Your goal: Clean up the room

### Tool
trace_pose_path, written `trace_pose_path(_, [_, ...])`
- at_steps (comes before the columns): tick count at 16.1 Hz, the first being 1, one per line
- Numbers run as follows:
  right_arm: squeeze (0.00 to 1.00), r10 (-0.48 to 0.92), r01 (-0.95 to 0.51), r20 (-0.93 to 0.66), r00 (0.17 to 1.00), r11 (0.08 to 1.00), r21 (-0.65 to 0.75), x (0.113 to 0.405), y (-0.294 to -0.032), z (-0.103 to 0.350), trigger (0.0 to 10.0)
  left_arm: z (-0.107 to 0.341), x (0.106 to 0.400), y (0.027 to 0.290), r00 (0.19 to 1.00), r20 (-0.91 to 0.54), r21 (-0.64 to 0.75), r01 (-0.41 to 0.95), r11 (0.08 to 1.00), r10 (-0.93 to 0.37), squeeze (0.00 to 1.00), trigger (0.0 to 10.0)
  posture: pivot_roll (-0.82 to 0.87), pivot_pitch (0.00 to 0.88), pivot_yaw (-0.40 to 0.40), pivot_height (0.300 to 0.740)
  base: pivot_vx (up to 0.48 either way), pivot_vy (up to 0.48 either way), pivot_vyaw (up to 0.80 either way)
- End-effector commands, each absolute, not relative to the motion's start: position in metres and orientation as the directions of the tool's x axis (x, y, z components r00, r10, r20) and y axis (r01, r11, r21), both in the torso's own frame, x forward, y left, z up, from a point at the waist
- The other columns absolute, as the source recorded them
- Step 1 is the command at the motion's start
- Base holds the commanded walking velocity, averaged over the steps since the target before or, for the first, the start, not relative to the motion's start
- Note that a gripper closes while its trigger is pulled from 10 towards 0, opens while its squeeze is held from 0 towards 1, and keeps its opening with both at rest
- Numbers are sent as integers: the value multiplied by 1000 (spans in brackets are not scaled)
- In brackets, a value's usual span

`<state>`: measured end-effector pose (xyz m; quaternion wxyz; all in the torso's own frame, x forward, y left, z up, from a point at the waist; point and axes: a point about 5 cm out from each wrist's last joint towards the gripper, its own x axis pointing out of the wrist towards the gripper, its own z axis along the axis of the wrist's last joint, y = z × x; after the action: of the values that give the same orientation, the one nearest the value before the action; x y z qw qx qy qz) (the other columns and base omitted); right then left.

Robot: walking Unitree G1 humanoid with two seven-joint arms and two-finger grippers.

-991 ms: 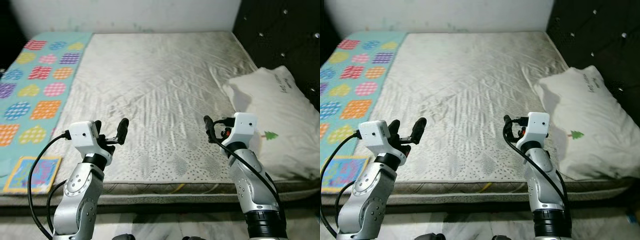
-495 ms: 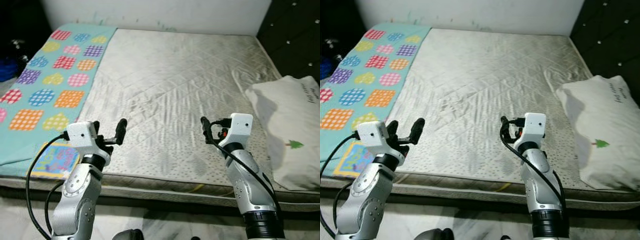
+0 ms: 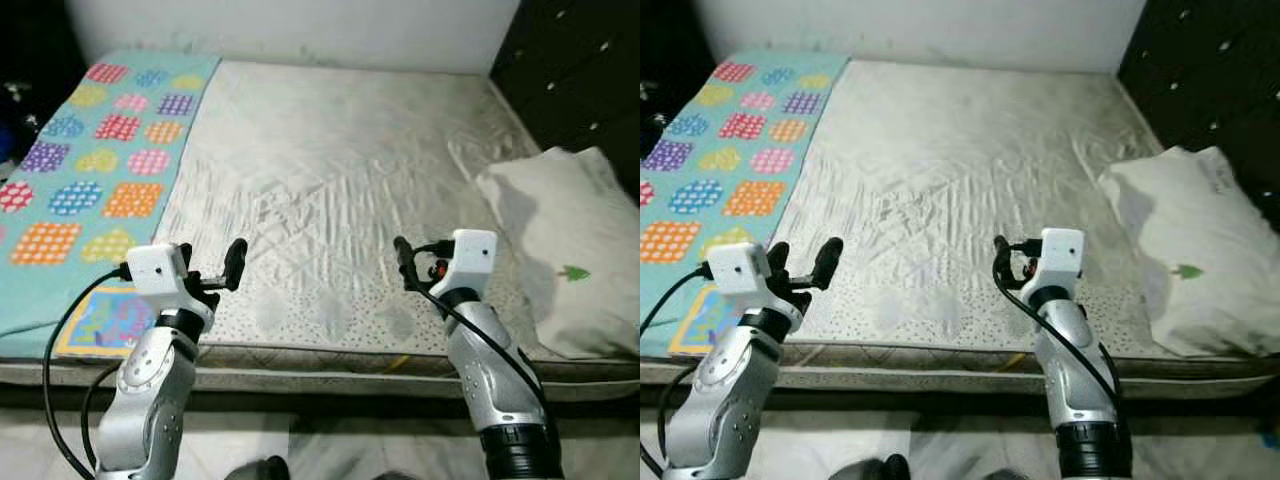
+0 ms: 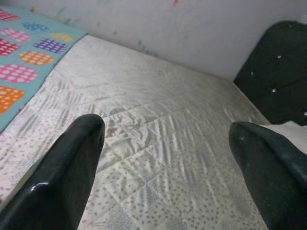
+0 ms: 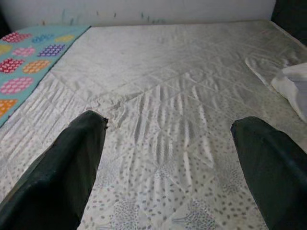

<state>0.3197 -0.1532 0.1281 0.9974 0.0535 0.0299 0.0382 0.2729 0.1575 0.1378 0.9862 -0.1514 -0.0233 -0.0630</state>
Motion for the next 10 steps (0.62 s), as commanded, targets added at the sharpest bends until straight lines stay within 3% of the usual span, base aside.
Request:
trace_pose_path(1, [0,65,-59,-58,996,993,105,319,-159,127,10000,138,273,155,990,62,-291,140,947,-128,0,10000,13,126,5,740,0,364,0])
trace_pose_path(6, [0,68,-61,-62,996,993,101,318,-159,127,10000,138,274,153,989,63,-290,145,946,-132,0,10000,11,124,6,740,0,365,0])
trace_pose_path(10, [0,70,-63,-65,995,993,99,319,-158,126,10000,139,272,152,986,85,-296,166,941,-147,0,10000,11,124,6,740,0,0,0])
